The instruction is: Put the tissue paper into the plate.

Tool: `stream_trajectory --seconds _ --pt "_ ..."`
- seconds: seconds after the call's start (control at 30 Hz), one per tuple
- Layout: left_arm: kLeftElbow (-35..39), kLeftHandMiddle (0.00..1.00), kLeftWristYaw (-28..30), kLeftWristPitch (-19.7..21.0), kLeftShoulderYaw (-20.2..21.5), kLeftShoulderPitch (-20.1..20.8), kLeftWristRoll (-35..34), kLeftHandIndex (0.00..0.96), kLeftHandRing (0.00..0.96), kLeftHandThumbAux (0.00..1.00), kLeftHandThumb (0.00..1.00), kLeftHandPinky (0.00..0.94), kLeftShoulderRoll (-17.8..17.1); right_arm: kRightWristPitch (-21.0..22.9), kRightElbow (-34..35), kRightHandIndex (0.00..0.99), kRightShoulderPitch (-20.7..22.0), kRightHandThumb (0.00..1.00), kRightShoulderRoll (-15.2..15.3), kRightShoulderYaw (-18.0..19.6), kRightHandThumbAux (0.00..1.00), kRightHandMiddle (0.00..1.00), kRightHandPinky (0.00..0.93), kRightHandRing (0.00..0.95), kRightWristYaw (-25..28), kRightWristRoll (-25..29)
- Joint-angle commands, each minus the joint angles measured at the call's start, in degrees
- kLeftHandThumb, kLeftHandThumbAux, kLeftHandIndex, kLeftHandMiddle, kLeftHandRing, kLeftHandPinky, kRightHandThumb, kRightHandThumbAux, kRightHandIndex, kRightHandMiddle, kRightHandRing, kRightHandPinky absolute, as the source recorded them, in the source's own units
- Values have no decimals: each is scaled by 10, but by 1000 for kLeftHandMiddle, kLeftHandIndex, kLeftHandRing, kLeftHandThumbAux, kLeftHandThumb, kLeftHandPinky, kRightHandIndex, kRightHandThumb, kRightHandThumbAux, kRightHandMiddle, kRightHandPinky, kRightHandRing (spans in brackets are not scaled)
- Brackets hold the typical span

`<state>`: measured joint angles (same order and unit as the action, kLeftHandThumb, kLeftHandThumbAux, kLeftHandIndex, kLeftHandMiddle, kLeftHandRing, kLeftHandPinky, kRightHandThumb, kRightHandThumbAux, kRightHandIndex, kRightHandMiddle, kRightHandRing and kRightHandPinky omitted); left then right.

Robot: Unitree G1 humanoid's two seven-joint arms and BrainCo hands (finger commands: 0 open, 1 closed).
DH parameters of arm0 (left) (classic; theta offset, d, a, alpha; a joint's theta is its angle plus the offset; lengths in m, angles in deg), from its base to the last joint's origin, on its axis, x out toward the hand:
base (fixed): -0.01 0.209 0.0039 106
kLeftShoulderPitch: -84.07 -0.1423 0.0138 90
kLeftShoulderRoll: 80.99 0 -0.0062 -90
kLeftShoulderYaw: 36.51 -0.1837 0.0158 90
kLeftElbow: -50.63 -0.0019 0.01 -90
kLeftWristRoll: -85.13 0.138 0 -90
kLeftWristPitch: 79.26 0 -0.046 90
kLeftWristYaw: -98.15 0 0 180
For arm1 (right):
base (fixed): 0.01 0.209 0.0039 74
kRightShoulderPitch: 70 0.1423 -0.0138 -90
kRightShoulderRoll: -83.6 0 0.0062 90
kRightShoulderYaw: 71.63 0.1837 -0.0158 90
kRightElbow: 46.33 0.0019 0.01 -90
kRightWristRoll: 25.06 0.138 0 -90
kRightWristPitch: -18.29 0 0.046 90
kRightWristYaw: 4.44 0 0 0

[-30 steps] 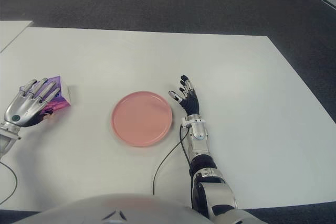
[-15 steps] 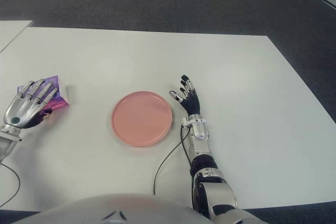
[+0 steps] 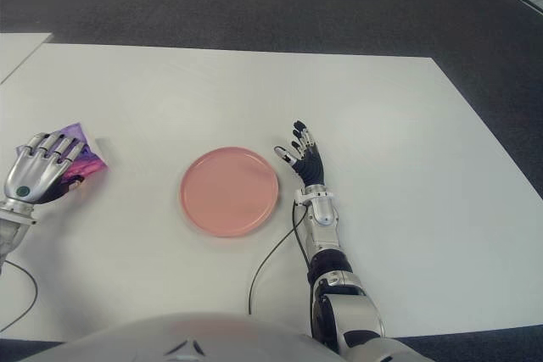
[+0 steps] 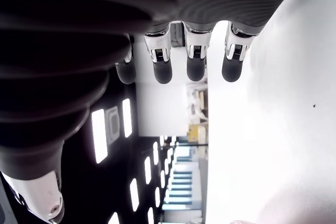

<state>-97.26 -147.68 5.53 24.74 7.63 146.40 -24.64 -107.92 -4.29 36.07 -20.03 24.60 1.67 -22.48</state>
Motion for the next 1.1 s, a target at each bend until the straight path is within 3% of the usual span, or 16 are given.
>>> stream_trajectory --seconds 0.03,0.2,0.5,1.1 --pt "-31 701 -18 -43 -5 -1 -24 434 710 684 694 777 20 35 -31 17 -32 118 0 5 674 19 60 18 2 7" --pt "-51 806 -28 -90 7 5 -61 442 811 695 735 852 29 35 -32 17 -31 118 0 5 674 19 60 18 2 7" --pt "-61 861 -17 -145 7 25 -93 442 861 699 744 862 32 35 -33 17 -30 118 -2 5 674 19 60 18 0 5" --pt "-61 867 -8 -152 0 31 -98 442 859 699 742 857 32 34 -30 17 -32 118 -6 3 674 19 60 18 -4 2"
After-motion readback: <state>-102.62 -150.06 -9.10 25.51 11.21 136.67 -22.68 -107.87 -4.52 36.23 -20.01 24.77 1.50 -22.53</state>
